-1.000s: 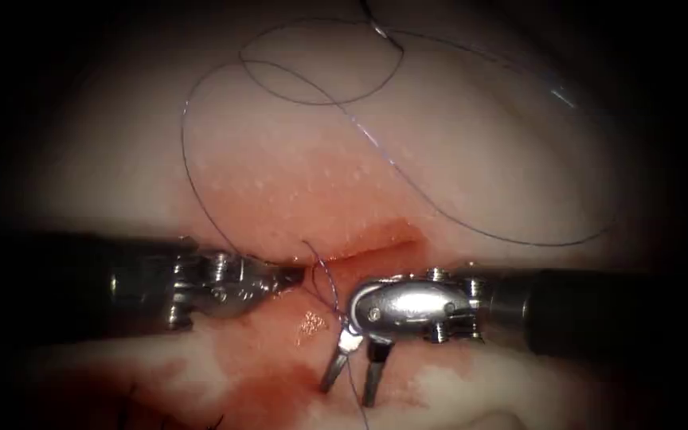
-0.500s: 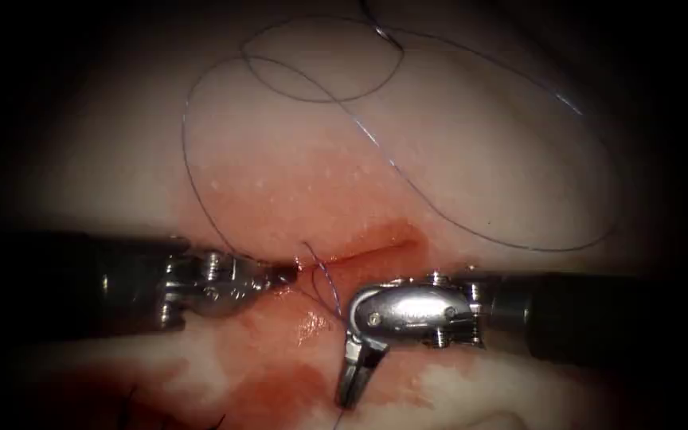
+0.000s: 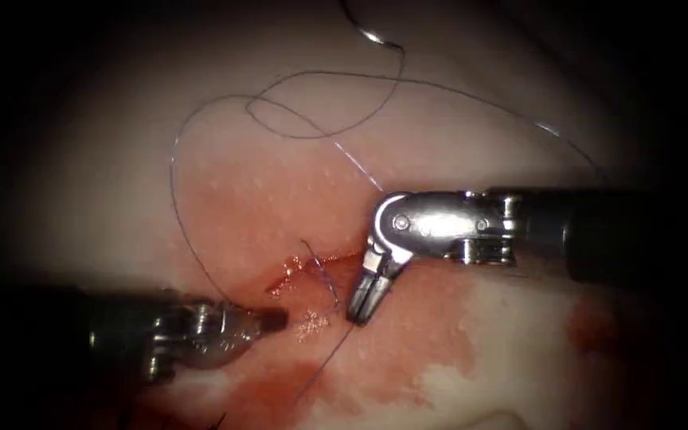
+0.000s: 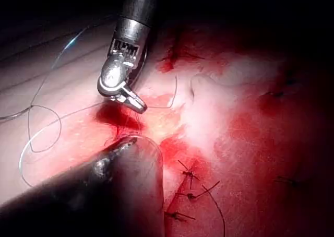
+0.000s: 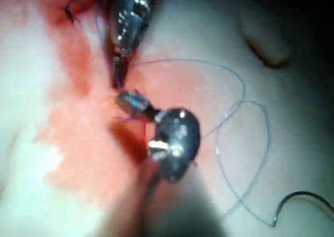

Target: Wound Closure

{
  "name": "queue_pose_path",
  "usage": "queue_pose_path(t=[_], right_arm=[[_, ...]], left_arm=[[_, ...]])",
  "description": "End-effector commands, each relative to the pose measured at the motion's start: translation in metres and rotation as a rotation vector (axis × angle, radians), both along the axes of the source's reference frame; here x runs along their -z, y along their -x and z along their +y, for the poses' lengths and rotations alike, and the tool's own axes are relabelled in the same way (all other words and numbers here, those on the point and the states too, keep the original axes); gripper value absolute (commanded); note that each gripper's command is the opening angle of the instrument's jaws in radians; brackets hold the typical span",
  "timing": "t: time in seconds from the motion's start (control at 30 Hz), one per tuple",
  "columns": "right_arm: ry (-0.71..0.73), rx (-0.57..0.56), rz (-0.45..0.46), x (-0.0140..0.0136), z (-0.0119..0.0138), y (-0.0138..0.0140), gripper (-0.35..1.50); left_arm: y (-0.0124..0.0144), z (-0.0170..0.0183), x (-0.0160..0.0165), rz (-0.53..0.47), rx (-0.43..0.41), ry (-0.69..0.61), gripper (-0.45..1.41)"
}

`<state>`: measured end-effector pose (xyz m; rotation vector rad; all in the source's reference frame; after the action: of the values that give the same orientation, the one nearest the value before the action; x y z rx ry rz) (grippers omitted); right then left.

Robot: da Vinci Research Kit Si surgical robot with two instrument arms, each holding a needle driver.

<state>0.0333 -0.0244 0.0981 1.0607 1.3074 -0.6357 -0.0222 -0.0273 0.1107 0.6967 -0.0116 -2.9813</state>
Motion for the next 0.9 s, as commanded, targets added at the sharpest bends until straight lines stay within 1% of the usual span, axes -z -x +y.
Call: queue_pose_path(t=[0.03,0.2,0.43,0.6,0.63,0.73,0.83,0.9], right_arm=[[0.002,-0.017,-0.006,-0.0006,0.0015,-0.0010,-0.35],[-0.002,-0.051,-0.024,-0.0017,0.0026,-0.0017,-0.35],[0.019,-0.106,-0.053,-0.0029,0.0039,-0.0026,-0.35],[0.057,-0.175,-0.115,-0.0038,0.0051,-0.0037,-0.35],[0.062,-0.195,-0.126,-0.0040,0.0053,-0.0039,-0.35],[0.085,-0.306,-0.180,-0.0045,0.0061,-0.0047,-0.35],[0.137,-0.360,-0.251,-0.0049,0.0067,-0.0055,-0.35],[0.149,-0.388,-0.277,-0.0051,0.0070,-0.0059,-0.35]], left_arm=[[0.0005,-0.0006,-0.0002,0.000,-0.001,0.001,-0.45],[0.0008,-0.0026,0.0007,-0.002,-0.007,-0.009,-0.45],[0.0008,-0.0049,0.0011,-0.007,-0.012,-0.019,-0.45],[0.0013,-0.0057,0.0013,-0.011,-0.018,-0.026,-0.45],[0.0015,-0.0057,0.0014,-0.011,-0.018,-0.026,-0.45],[0.0018,-0.0059,0.0017,-0.017,-0.020,-0.028,-0.45],[0.0021,-0.0062,0.0020,-0.017,-0.020,-0.028,-0.45],[0.0023,-0.0063,0.0022,-0.017,-0.020,-0.028,-0.45]])
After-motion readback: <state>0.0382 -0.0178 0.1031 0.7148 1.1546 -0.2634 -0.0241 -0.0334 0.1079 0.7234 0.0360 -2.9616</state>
